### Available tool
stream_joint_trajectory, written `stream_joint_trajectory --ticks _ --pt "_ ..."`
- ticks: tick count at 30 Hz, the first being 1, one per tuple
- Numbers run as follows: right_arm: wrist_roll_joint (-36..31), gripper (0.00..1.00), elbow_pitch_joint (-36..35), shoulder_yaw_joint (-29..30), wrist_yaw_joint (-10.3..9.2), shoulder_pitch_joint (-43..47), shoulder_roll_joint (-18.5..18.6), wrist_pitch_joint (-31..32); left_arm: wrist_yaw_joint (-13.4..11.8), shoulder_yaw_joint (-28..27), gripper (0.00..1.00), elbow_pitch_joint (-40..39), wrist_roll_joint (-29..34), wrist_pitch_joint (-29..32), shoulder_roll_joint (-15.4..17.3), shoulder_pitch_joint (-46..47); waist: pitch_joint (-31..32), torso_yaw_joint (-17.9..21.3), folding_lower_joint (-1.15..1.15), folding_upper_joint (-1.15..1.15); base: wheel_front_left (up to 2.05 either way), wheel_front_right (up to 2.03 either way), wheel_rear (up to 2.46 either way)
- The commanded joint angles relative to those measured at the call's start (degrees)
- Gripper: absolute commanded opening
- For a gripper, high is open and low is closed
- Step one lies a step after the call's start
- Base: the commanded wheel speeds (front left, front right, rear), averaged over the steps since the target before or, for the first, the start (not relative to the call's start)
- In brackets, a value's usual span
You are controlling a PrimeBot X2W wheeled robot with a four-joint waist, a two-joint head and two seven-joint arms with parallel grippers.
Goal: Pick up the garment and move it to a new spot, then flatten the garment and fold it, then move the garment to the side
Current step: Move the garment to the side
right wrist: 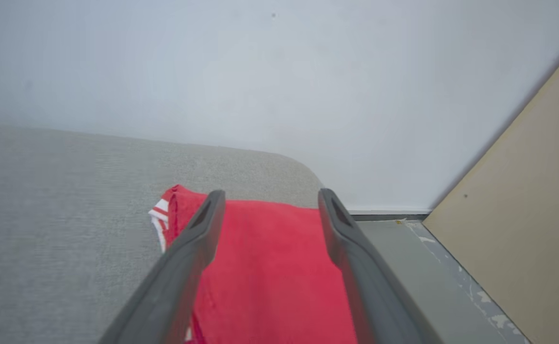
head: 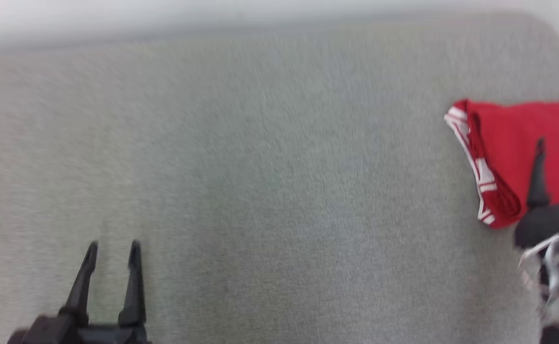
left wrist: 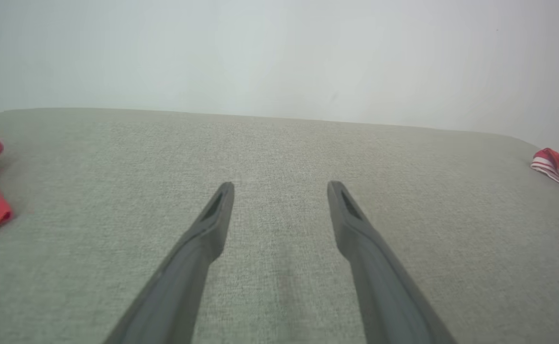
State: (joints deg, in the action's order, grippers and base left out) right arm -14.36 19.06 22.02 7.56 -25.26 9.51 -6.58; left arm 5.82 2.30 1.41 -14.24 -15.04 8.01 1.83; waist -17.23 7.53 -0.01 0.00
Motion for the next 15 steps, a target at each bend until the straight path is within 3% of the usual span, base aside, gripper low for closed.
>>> stream_joint_trajectory --ticks 1,6,15 --pt "1.77 1.0 -1.87 -0.64 -0.16 2.9 -0.89 0.47 -0.19 -0.75 1.0 0.47 -0.45 -0.13 -0.76 -1.72 9.29 -4.34 0.01 0.0 0.0 0.0 0.0" --pt "7.58 1.0 -8.59 -5.63 -0.16 12.57 -3.36 1.69 -0.24 -5.0 1.0 1.62 -1.28 -0.14 -2.59 -5.88 14.06 -5.67 0.01 0.0 0.0 0.0 0.0" --pt "13.13 1.0 -11.25 -9.88 -0.16 22.75 -6.32 -2.05 1.05 -6.71 1.0 3.36 0.51 -0.13 -3.83 -9.17 17.89 -7.11 0.01 0.0 0.0 0.0 0.0"
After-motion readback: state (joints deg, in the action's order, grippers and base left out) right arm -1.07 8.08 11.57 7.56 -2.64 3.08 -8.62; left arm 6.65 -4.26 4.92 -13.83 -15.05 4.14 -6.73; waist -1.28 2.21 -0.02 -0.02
